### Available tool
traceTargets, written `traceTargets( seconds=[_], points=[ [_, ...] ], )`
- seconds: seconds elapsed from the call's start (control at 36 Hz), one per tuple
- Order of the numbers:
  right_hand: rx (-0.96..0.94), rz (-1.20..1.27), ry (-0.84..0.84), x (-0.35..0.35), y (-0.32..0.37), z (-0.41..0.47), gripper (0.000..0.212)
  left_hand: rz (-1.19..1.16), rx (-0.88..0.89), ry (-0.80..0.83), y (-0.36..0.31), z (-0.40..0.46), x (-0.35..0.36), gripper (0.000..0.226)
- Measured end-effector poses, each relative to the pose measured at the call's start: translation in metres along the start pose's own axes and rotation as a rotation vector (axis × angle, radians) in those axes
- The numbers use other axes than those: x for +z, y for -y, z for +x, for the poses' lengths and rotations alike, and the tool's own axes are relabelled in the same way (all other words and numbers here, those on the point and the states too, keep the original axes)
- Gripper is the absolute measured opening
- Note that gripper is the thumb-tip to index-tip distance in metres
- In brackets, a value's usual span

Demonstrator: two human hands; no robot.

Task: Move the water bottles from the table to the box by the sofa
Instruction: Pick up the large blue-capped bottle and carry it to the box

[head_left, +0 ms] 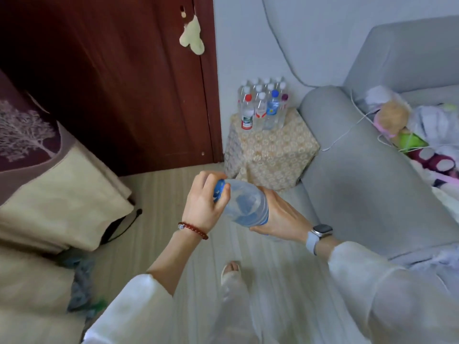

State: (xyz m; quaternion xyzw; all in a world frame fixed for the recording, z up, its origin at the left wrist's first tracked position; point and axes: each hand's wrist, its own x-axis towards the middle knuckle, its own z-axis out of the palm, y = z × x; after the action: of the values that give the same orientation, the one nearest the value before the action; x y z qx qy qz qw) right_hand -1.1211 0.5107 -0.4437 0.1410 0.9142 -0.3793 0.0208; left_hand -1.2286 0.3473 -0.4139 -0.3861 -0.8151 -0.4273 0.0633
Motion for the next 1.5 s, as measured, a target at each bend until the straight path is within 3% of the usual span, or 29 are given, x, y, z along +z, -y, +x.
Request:
traceTargets(
  seconds=[0.11, 0.33, 0.56, 0.64, 0.69, 0.78, 0.83, 0.94, 1.06, 1.5],
  points=[
    [0.021, 0.038, -0.009, -0.034, -0.019, 0.080, 0.068, -0.016, 0.055, -0.005, 0.031, 0.086, 0.033, 0.017],
    [0.130, 0.200, -0.073, -0.117, -0.063, 0.184, 0.039, -0.046, 0.169, 0.054, 0.050, 0.240, 0.114, 0.014],
    [0.206, 0.185, -0.125, -0.205, -0.163, 0.275, 0.037, -0.037, 0.224, 0.189, 0.050, 0.369, 0.246, 0.018],
    [0.243, 0.212, -0.077, -0.234, -0.222, 0.318, 0.018, 0.020, 0.263, 0.240, 0.049, 0.417, 0.304, 0.022],
    [0.243, 0.242, -0.051, -0.257, -0.257, 0.344, 0.023, 0.059, 0.286, 0.273, 0.048, 0.447, 0.340, 0.020],
    [0.333, 0.247, -0.013, -0.289, -0.297, 0.376, 0.062, 0.110, 0.321, 0.296, 0.046, 0.485, 0.387, 0.018],
    [0.302, 0.237, -0.065, -0.306, -0.322, 0.401, 0.058, 0.122, 0.341, 0.285, 0.045, 0.511, 0.416, 0.017],
    [0.327, 0.226, -0.064, -0.321, -0.369, 0.442, 0.081, 0.153, 0.377, 0.262, 0.052, 0.555, 0.464, 0.017],
    [0.374, 0.262, -0.035, -0.332, -0.403, 0.479, 0.096, 0.165, 0.348, 0.345, 0.063, 0.590, 0.498, 0.019],
    [0.289, 0.513, -0.162, -0.322, -0.438, 0.591, 0.073, 0.413, 0.425, 0.431, 0.120, 0.674, 0.534, 0.028]
  ],
)
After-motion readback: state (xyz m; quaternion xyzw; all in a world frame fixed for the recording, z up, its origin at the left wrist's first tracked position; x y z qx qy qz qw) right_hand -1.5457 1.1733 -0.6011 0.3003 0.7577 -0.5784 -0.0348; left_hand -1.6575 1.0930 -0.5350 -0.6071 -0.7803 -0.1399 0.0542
